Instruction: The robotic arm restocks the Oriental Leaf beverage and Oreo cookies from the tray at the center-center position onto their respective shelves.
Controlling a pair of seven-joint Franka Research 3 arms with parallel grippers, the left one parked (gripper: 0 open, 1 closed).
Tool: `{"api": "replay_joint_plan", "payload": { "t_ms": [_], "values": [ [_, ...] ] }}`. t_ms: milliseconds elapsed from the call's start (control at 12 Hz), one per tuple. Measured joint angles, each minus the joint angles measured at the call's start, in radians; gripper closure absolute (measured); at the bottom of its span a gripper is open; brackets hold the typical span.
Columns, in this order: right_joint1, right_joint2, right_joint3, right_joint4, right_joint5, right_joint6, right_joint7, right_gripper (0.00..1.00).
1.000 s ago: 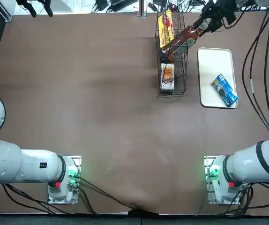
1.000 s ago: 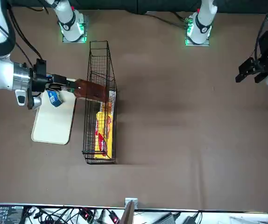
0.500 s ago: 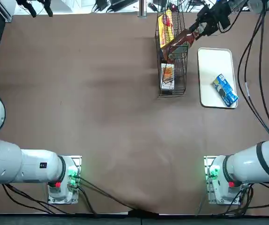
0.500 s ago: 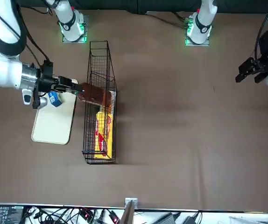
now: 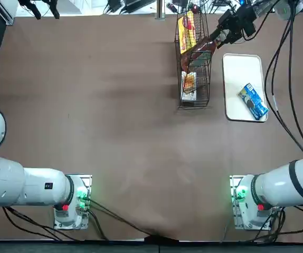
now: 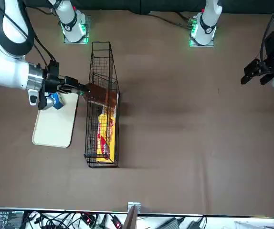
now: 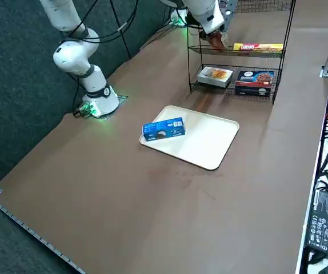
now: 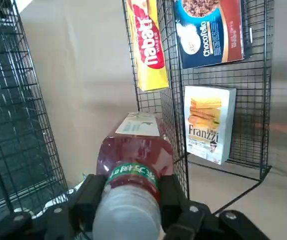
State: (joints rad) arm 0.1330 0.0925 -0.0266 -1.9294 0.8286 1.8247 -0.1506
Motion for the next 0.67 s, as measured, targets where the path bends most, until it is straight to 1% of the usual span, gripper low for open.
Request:
{"api": "replay_joint_plan", "payload": {
  "t_ms": [667],
  "values": [
    [0.009,0.003,0.0,-0.002,0.0,0.002,-0.021,0.41]
  ]
}}
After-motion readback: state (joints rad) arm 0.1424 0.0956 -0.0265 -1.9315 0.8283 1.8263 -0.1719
